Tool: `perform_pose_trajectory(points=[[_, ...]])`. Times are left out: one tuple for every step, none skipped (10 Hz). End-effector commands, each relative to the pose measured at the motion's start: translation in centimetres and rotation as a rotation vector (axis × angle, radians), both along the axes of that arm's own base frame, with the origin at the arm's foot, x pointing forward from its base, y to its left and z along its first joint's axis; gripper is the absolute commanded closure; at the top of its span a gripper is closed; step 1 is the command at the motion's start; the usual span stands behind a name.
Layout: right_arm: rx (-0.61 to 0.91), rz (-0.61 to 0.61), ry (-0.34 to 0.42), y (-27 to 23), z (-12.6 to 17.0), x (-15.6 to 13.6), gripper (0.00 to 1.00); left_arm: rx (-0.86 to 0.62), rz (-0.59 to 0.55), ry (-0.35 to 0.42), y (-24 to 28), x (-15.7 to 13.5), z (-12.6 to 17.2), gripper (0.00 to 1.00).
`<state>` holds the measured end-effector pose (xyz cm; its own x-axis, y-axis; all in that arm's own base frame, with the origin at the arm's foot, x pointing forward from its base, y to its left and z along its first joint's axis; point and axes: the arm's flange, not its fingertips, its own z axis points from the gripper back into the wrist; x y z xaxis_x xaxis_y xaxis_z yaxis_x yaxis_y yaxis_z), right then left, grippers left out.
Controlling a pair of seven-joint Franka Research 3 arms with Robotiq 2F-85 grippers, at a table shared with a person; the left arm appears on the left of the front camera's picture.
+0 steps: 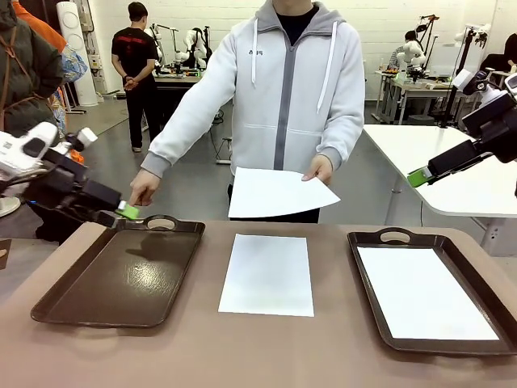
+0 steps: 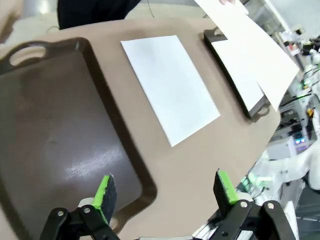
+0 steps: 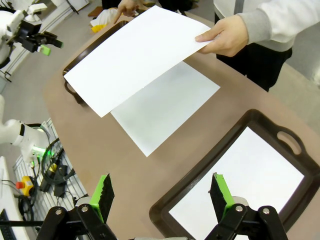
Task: Sort the A4 documents.
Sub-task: Receive the A4 Paper.
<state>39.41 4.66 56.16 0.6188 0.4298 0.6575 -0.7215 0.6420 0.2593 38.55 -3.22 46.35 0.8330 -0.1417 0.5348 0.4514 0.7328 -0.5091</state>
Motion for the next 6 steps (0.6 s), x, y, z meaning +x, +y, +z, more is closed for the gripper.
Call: perform_pose_trajectory(points=[[0.0,0.0,0.002,0.0,-0.1,0.0,0.0,-0.138,0.056,0.085,-2.8,4.2,-0.4,0.0],[0.0,0.0,0.002,0.0,-0.1,0.0,0.0,-0.228,0.077,0.136,-3.7,5.8,-1.0,0.0],[0.0,0.0,0.002,0.0,-0.1,0.0,0.0,-0.322,0.112,0.224,-4.6,7.5,-1.8,0.0],[0.0,0.0,0.002,0.0,-0.1,0.0,0.0,-0.433,0.118,0.285,-5.6,9.4,-3.1,0.0],[0.0,0.0,0.002,0.0,-0.1,0.0,0.0,-0.495,0.131,0.315,-6.7,10.7,-4.1,0.0],[0.0,0.0,0.002,0.0,-0.1,0.0,0.0,-0.543,0.112,0.34,-7.9,11.6,-4.5,0.0]])
